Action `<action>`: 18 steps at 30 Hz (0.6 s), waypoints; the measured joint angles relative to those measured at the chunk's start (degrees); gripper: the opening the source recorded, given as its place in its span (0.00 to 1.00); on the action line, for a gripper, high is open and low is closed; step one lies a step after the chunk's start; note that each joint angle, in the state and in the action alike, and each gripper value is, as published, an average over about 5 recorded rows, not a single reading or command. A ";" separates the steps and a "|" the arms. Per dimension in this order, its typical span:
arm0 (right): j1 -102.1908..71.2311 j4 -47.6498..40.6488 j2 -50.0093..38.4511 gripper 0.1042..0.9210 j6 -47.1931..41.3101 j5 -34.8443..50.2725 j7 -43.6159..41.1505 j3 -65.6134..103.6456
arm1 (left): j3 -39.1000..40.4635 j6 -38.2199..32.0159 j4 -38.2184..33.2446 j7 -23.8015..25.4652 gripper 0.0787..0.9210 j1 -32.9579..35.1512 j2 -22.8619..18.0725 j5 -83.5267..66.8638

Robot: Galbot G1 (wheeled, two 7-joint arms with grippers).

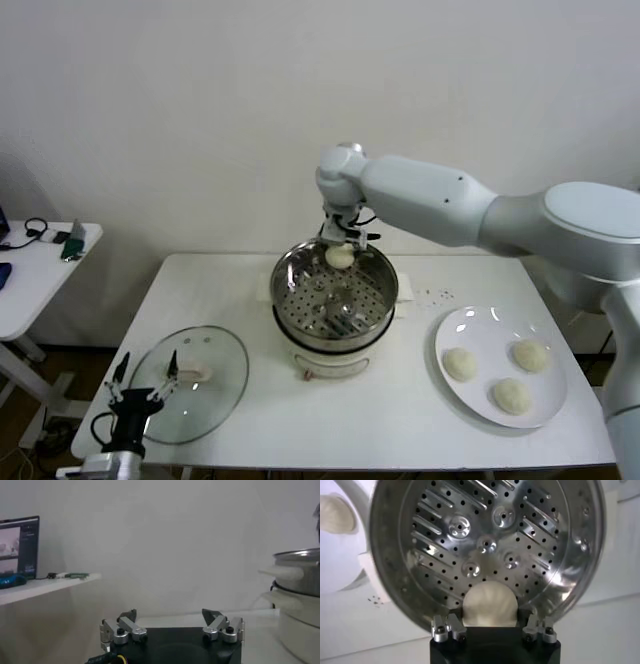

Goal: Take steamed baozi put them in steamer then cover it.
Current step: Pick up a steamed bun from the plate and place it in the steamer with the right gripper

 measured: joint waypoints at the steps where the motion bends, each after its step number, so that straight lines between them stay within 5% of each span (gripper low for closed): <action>1: -0.47 -0.43 0.30 0.73 0.19 -0.43 0.04 0.09 | -0.01 0.03 -0.17 -0.01 0.88 0.08 0.00 -0.05; 18: -3.92 -3.72 2.26 0.88 1.99 -3.24 1.18 1.51 | 0.01 0.36 -0.80 -0.06 0.88 0.04 0.00 -0.44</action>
